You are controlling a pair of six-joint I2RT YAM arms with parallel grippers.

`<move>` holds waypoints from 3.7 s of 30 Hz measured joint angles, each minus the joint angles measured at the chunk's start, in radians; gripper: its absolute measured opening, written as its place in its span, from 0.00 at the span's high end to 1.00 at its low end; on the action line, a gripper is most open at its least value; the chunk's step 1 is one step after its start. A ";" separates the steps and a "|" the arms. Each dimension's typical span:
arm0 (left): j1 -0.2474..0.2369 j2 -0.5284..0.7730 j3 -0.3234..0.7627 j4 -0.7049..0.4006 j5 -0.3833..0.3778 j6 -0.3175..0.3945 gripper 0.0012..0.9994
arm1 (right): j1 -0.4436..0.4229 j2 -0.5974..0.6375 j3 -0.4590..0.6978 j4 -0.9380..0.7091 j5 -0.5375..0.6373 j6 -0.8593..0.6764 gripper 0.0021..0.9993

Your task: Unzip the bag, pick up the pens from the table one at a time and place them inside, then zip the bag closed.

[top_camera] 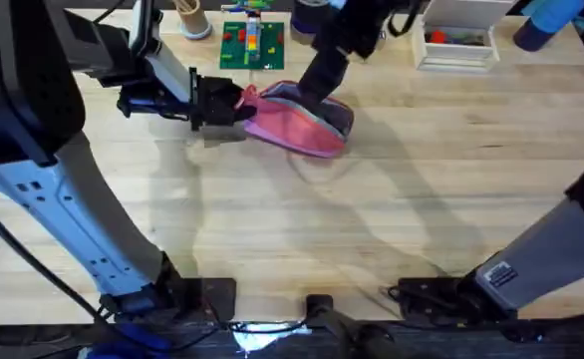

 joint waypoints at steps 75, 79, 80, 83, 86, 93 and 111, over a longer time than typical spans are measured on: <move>0.220 0.000 0.000 -0.254 -0.044 0.237 0.00 | 0.285 0.287 0.065 0.412 0.158 0.101 0.01; 0.220 0.000 0.000 -0.254 -0.045 0.237 0.00 | 0.273 0.317 0.065 0.420 0.158 0.101 0.00; 0.220 0.000 0.000 -0.254 -0.045 0.237 0.00 | 0.268 0.324 0.065 0.421 0.158 0.101 0.01; 0.220 0.000 0.000 -0.254 -0.045 0.237 0.00 | 0.254 0.340 0.065 0.425 0.158 0.101 0.01; 0.220 0.000 0.000 -0.254 -0.045 0.237 0.00 | 0.243 0.346 0.065 0.429 0.158 0.101 0.01; 0.220 0.000 0.000 -0.254 -0.045 0.237 0.00 | 0.235 0.346 0.065 0.432 0.158 0.101 0.02; 0.220 0.000 0.000 -0.254 -0.044 0.237 0.00 | 0.235 0.346 0.065 0.416 0.158 0.098 0.53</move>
